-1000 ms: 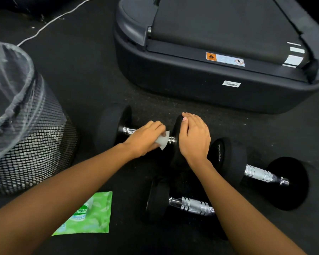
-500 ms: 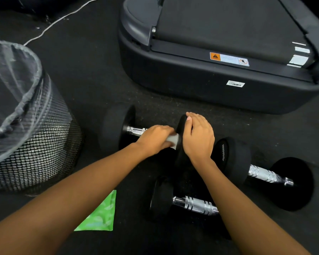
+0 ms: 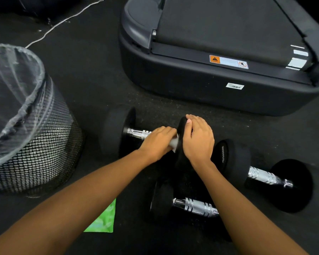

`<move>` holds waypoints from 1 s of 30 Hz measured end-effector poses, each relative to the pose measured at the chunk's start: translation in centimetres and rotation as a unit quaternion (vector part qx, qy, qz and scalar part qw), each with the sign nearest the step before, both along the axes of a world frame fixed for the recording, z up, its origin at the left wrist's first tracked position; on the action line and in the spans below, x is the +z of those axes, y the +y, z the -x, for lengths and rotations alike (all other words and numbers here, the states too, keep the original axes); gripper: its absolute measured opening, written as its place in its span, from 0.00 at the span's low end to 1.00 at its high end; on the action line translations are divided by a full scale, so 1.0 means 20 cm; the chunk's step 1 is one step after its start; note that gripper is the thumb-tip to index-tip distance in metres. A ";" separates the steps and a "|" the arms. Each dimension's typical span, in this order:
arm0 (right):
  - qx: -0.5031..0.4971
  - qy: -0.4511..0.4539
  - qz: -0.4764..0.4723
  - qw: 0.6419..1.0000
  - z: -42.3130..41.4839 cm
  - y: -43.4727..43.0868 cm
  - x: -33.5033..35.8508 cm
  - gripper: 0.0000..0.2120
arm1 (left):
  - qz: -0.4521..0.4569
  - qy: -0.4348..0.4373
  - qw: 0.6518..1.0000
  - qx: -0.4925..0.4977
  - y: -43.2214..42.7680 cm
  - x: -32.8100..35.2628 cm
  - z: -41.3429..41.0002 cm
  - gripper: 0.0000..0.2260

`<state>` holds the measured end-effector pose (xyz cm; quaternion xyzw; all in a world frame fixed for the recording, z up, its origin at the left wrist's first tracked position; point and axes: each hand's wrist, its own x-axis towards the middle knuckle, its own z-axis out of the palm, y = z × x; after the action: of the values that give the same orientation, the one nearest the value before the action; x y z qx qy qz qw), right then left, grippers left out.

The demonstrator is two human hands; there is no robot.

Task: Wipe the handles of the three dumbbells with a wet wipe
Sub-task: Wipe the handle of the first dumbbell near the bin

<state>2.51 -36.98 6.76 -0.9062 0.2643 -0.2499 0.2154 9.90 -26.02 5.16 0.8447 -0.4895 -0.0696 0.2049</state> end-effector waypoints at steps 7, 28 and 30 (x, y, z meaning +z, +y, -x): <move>0.002 -0.001 -0.003 1.000 -0.01 0.00 0.00 0.19 | -0.053 0.080 0.994 0.045 0.10 0.02 -0.15 0.13; 0.001 0.005 -0.002 1.000 -0.01 -0.01 -0.01 0.19 | -0.110 0.037 0.992 -0.042 0.02 0.03 -0.11 0.18; 0.003 0.004 -0.001 1.000 0.00 -0.01 -0.01 0.20 | -0.078 0.002 0.996 -0.044 0.02 0.03 -0.09 0.16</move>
<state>2.60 -37.15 6.56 -0.9078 0.2632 -0.2451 0.2158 11.63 -25.57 5.78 0.8356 -0.5190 -0.1180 0.1359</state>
